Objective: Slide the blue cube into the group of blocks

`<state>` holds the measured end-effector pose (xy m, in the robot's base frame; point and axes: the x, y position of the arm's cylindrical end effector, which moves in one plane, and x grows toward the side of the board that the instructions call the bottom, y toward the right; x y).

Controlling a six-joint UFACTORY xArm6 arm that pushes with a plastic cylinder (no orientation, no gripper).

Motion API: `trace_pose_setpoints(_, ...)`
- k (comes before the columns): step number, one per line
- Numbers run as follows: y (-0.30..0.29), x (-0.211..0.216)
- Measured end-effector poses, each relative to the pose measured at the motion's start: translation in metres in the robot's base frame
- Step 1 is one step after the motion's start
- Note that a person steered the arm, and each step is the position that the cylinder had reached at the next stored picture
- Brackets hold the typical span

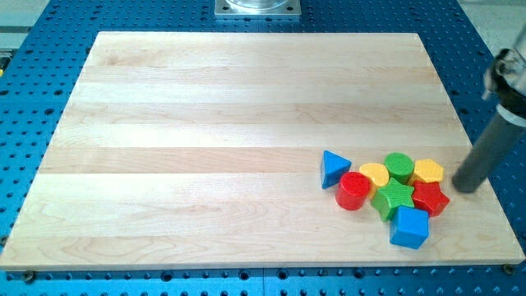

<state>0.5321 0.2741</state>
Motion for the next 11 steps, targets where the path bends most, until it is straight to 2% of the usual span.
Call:
trace_pose_setpoints(3, -0.027, -0.023)
trace_pose_setpoints(4, 0.021, 0.006)
trace_pose_setpoints(5, 0.038, 0.073)
trace_pose_setpoints(6, 0.01, 0.084)
trace_pose_setpoints(8, -0.06, 0.07)
trace_pose_setpoints(10, -0.102, 0.086)
trace_pose_setpoints(11, -0.137, 0.061)
